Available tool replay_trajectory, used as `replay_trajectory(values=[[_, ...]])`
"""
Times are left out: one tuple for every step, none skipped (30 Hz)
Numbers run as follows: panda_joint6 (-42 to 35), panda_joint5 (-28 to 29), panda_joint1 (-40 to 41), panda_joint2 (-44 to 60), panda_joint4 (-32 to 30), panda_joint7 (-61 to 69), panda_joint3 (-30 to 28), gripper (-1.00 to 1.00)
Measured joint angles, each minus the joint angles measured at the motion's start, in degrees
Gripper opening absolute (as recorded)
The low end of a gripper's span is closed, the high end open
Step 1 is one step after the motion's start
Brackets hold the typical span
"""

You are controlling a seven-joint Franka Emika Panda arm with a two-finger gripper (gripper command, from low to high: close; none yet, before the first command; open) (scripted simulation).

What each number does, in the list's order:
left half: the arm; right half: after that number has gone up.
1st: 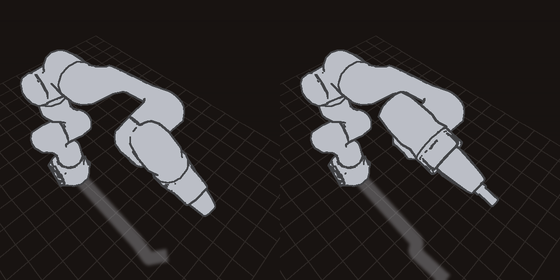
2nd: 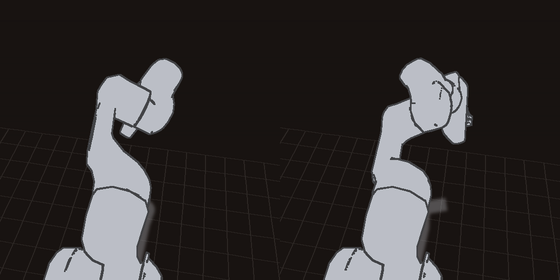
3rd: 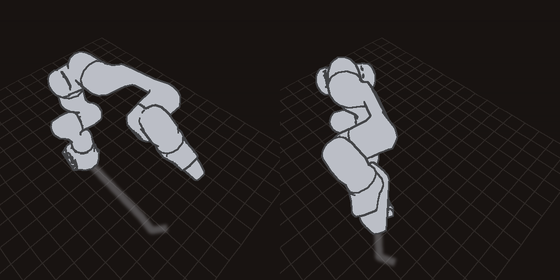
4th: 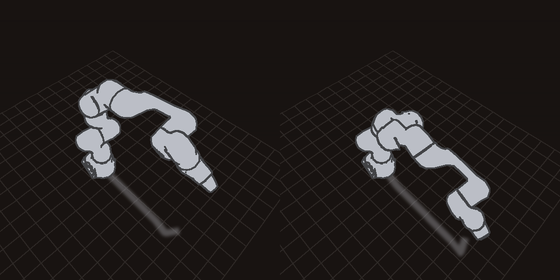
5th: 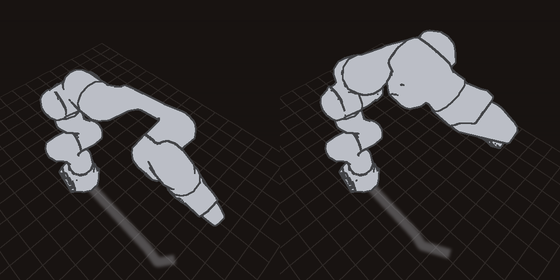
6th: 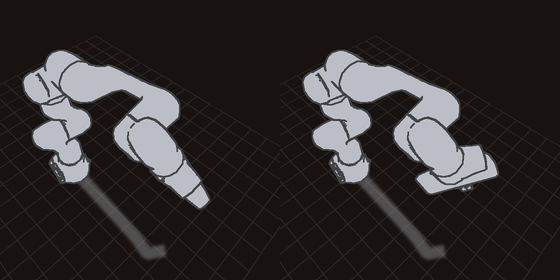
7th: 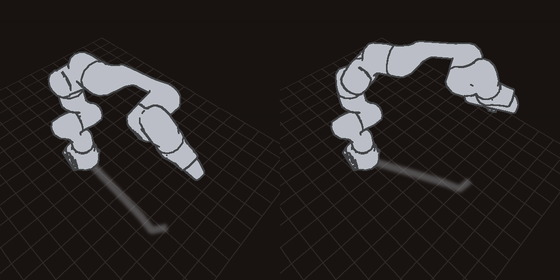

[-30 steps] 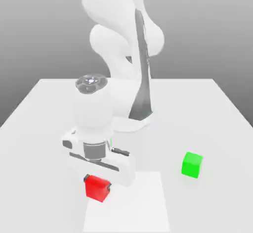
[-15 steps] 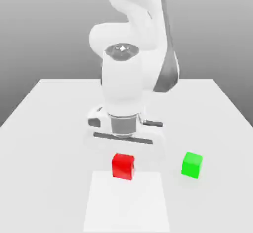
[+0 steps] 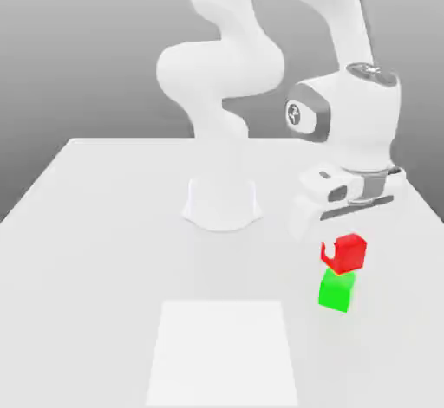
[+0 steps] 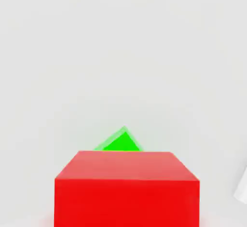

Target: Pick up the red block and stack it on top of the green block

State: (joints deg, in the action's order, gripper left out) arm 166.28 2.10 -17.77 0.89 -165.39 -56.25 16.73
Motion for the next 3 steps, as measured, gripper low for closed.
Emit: replay_trajectory(values=[[1.12, 1.26, -0.05, 1.21, 0.03, -0.88, -0.37, 1.00], [1.12, 1.26, -0.08, 1.21, 0.03, -0.88, -0.37, 1.00], [1.12, 1.26, -0.06, 1.21, 0.03, -0.88, -0.37, 1.00]])
